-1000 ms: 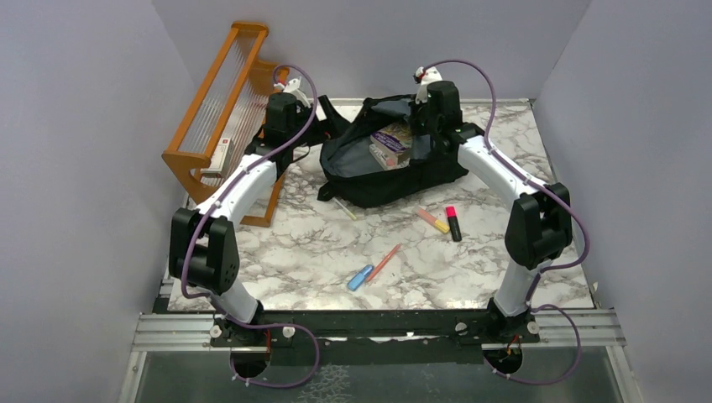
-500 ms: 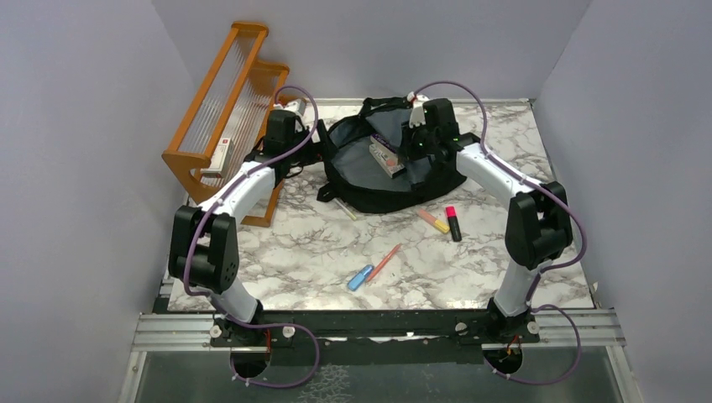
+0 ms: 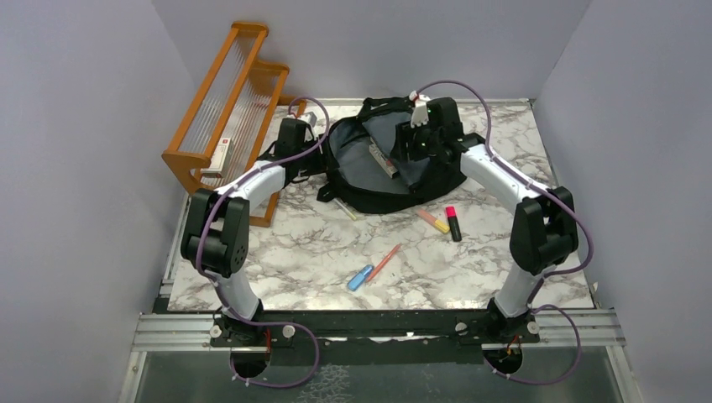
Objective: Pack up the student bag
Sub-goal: Place the book in the student bag.
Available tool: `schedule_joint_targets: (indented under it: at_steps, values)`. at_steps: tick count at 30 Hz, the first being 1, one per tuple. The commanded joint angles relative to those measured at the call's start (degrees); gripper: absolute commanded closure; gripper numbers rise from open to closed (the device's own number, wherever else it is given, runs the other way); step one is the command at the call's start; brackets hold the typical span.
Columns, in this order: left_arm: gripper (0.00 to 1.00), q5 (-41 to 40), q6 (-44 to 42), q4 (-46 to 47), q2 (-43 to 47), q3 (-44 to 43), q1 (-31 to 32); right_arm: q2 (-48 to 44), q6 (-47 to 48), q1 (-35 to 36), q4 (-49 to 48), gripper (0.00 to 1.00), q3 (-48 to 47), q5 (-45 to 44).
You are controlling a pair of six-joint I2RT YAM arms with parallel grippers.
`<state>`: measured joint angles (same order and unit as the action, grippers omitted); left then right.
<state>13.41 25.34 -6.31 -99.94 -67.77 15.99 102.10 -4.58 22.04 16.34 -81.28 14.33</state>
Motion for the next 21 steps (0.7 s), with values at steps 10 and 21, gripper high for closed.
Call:
schedule_joint_targets:
  at_steps: [10, 21]
  values:
    - [0.72, 9.0, -1.3, 8.5, -1.7, 2.7, 0.4, 2.5, -8.9, -9.9, 0.2, 0.32, -9.9, -3.4]
    - [0.93, 11.2, -0.7, 10.0, -0.4, 3.3, 0.5, 15.6, -7.3, -15.7, -3.1, 0.28, -18.7, 17.3]
